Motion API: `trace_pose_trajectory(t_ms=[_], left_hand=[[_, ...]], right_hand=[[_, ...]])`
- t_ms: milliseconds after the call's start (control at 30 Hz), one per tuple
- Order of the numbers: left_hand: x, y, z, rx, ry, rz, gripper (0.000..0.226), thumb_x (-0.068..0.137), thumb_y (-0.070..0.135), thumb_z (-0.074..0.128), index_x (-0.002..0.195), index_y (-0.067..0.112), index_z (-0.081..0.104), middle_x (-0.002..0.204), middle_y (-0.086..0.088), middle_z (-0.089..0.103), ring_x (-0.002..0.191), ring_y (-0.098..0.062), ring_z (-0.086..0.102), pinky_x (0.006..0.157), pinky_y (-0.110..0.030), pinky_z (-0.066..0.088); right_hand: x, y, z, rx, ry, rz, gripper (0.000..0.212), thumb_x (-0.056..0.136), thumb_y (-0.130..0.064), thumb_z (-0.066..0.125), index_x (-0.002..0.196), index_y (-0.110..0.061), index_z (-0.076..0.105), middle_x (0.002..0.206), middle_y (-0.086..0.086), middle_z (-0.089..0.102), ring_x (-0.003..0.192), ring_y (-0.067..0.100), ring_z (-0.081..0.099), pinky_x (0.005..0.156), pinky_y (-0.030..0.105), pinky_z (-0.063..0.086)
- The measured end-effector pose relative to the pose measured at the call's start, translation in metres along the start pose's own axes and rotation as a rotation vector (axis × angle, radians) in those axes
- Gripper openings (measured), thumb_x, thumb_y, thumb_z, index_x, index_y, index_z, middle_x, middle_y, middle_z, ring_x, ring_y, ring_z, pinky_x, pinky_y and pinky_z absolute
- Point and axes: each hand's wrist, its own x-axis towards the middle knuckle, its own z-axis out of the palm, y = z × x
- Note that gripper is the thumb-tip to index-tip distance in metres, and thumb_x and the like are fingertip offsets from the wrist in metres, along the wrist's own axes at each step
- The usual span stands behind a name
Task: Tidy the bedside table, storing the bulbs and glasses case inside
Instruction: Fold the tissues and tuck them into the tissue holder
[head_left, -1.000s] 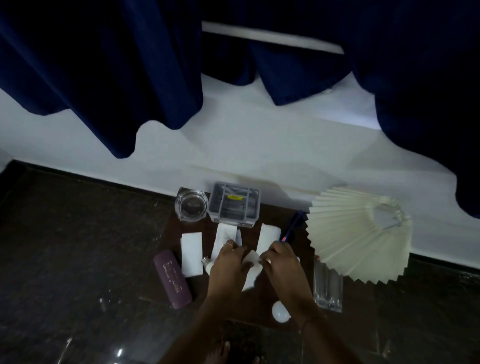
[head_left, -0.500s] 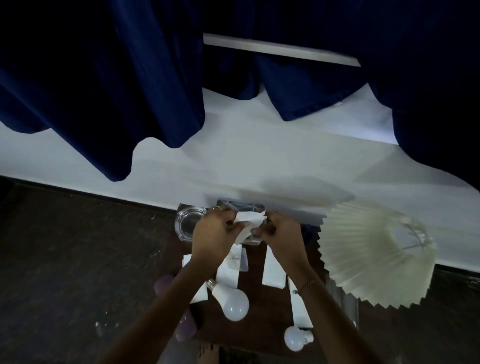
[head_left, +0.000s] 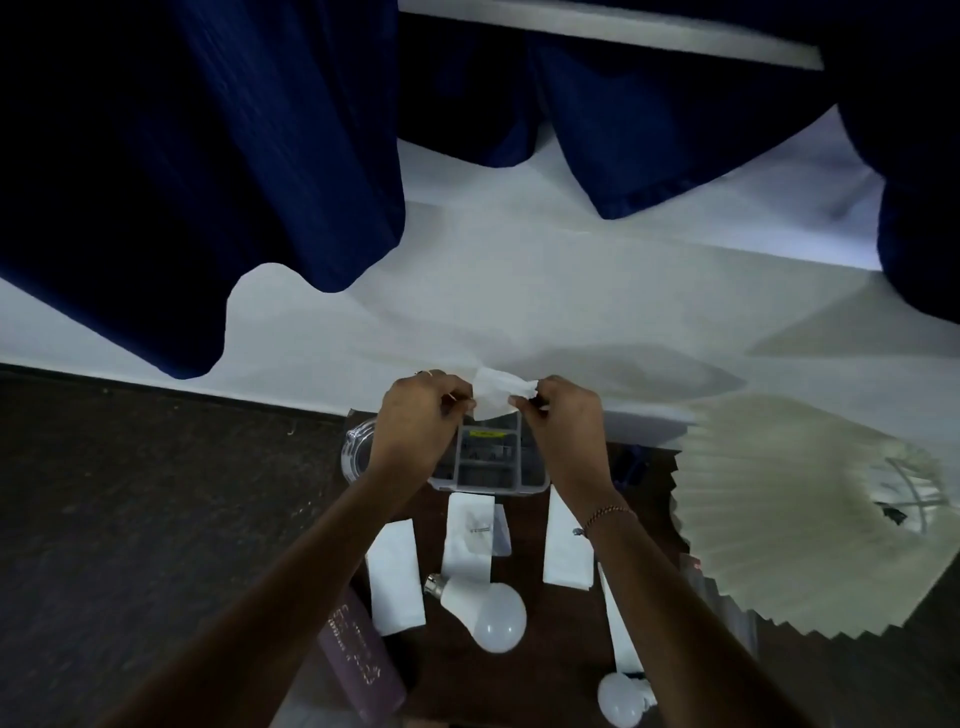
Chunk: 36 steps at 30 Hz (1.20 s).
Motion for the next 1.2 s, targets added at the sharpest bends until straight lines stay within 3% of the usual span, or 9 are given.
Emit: trace_pose_trajectory(t_ms=[133, 267, 433, 533, 700, 867, 1000, 1067, 1200], left_hand=[[0.007, -0.01, 0.011, 0.038, -0.03, 0.026, 0.012, 0.085, 0.019, 0.064, 0.091, 0.014, 0.072, 0.088, -0.005, 0.073, 0.078, -0.02, 0.064, 0.077, -0.034, 0.052], [0.012, -0.017, 0.019, 0.091, -0.058, 0.021, 0.017, 0.087, 0.021, 0.06, 0.098, 0.014, 0.07, 0.091, -0.007, 0.072, 0.083, -0.022, 0.063, 0.076, -0.034, 0.05], [0.013, -0.024, 0.021, 0.099, -0.08, 0.022, 0.014, 0.086, 0.02, 0.061, 0.088, 0.01, 0.07, 0.085, -0.007, 0.071, 0.078, -0.023, 0.061, 0.074, -0.038, 0.05], [0.012, -0.027, 0.02, 0.095, -0.068, 0.045, 0.013, 0.086, 0.021, 0.061, 0.084, 0.01, 0.069, 0.081, -0.007, 0.07, 0.075, -0.023, 0.06, 0.07, -0.035, 0.049], [0.009, -0.032, 0.023, 0.123, -0.114, 0.024, 0.015, 0.085, 0.019, 0.06, 0.095, 0.011, 0.068, 0.091, -0.008, 0.069, 0.086, -0.026, 0.06, 0.074, -0.033, 0.046], [-0.012, -0.041, 0.017, 0.021, -0.009, -0.025, 0.029, 0.083, 0.017, 0.064, 0.111, 0.014, 0.067, 0.1, -0.009, 0.07, 0.09, -0.027, 0.065, 0.085, -0.04, 0.052], [-0.025, -0.052, 0.012, 0.003, 0.136, -0.123, 0.021, 0.083, 0.022, 0.064, 0.104, 0.02, 0.065, 0.091, -0.001, 0.069, 0.082, -0.017, 0.063, 0.075, -0.033, 0.052], [-0.044, -0.059, 0.012, 0.026, 0.175, -0.202, 0.009, 0.084, 0.023, 0.061, 0.092, 0.02, 0.06, 0.085, 0.0, 0.065, 0.074, -0.015, 0.058, 0.063, -0.027, 0.044], [-0.093, -0.076, 0.007, 0.099, 0.101, -0.282, 0.006, 0.085, 0.021, 0.062, 0.083, 0.018, 0.057, 0.08, 0.002, 0.059, 0.069, -0.012, 0.055, 0.053, -0.016, 0.031]], right_hand=[[0.001, 0.006, 0.012, -0.04, -0.034, 0.012, 0.014, 0.086, -0.017, 0.064, 0.085, -0.004, 0.069, 0.079, 0.011, 0.067, 0.066, 0.019, 0.057, 0.055, 0.009, 0.033], [0.0, 0.008, 0.02, -0.018, -0.062, -0.001, 0.02, 0.084, -0.006, 0.063, 0.102, -0.009, 0.07, 0.092, 0.012, 0.071, 0.079, 0.022, 0.064, 0.07, 0.023, 0.046], [-0.002, 0.011, 0.028, -0.055, -0.093, 0.028, 0.018, 0.085, -0.019, 0.064, 0.081, -0.002, 0.066, 0.075, 0.009, 0.061, 0.066, 0.021, 0.056, 0.058, 0.026, 0.039], [-0.003, 0.01, 0.028, -0.057, -0.058, 0.004, 0.017, 0.084, -0.018, 0.065, 0.084, -0.002, 0.067, 0.077, 0.011, 0.063, 0.063, 0.018, 0.053, 0.056, 0.027, 0.041], [-0.009, 0.014, 0.032, -0.077, -0.12, -0.005, 0.016, 0.086, -0.017, 0.062, 0.094, -0.004, 0.068, 0.089, 0.011, 0.062, 0.078, 0.023, 0.06, 0.072, 0.038, 0.054], [-0.026, 0.012, 0.034, -0.017, -0.098, 0.009, 0.027, 0.083, -0.01, 0.064, 0.109, -0.012, 0.064, 0.103, 0.006, 0.059, 0.092, 0.017, 0.058, 0.084, 0.024, 0.049], [-0.034, 0.008, 0.026, 0.091, 0.06, 0.042, 0.028, 0.083, -0.005, 0.063, 0.11, -0.011, 0.06, 0.105, 0.001, 0.051, 0.088, 0.011, 0.053, 0.079, 0.006, 0.043], [-0.049, 0.007, 0.024, 0.146, 0.133, 0.038, 0.019, 0.083, -0.006, 0.064, 0.101, -0.011, 0.061, 0.096, -0.006, 0.049, 0.08, 0.002, 0.049, 0.073, -0.003, 0.04], [-0.091, -0.008, 0.036, 0.196, 0.048, -0.014, 0.006, 0.085, -0.012, 0.064, 0.091, -0.013, 0.065, 0.091, -0.001, 0.064, 0.078, 0.004, 0.06, 0.072, 0.009, 0.047]])
